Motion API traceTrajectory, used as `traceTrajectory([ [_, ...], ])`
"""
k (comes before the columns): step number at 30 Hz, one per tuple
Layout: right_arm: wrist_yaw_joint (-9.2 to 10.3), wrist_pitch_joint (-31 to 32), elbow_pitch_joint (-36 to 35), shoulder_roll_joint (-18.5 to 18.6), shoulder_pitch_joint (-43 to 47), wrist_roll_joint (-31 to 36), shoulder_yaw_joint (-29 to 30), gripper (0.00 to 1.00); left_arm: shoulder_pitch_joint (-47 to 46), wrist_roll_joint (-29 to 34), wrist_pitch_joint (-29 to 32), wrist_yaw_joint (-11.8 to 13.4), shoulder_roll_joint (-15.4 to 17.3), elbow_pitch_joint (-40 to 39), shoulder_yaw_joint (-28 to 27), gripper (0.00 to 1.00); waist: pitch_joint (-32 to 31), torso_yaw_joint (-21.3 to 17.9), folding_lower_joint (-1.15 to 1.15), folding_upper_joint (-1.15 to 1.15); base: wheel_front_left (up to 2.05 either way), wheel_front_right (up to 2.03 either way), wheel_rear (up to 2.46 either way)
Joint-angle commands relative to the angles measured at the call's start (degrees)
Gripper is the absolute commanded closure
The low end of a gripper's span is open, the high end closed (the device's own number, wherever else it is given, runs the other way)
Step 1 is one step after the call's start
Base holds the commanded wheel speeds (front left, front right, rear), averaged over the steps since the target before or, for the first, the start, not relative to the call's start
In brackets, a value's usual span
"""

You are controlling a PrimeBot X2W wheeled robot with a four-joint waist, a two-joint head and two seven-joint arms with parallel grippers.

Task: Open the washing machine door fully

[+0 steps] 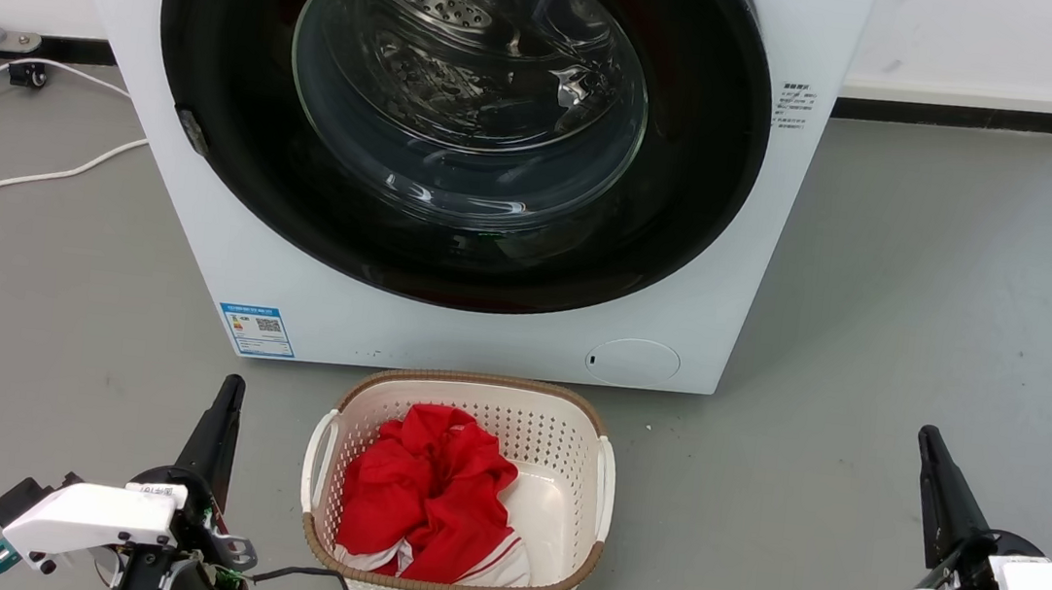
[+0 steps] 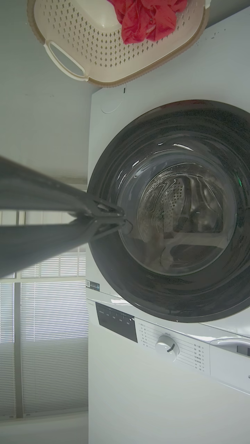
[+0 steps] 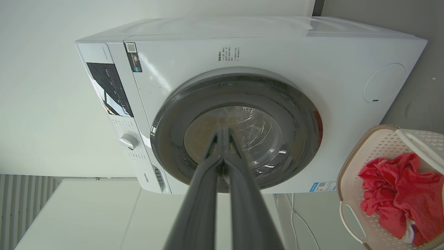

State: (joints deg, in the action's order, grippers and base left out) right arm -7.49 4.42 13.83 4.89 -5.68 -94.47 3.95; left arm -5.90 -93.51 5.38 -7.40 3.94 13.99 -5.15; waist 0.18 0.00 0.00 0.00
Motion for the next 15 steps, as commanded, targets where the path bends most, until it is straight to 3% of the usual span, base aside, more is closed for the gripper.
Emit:
traceTrajectory([
  [1, 0.0, 0.19, 0.13, -0.28, -0.63, 0.23, 0.12, 1.0, -0.42, 0.18, 0.24, -0.16, -0.04, 0.06, -0.11, 1.0, 0.0, 0.0, 0.0, 0.0, 0.0, 0.0, 0.0],
  [15, 0.0, 0.55, 0.15, -0.55, -0.67, 0.63, 0.51, 1.0, -0.45, 0.41, 0.44, -0.16, -0.2, 0.08, -0.32, 1.0, 0.0, 0.0, 0.0, 0.0, 0.0, 0.0, 0.0],
])
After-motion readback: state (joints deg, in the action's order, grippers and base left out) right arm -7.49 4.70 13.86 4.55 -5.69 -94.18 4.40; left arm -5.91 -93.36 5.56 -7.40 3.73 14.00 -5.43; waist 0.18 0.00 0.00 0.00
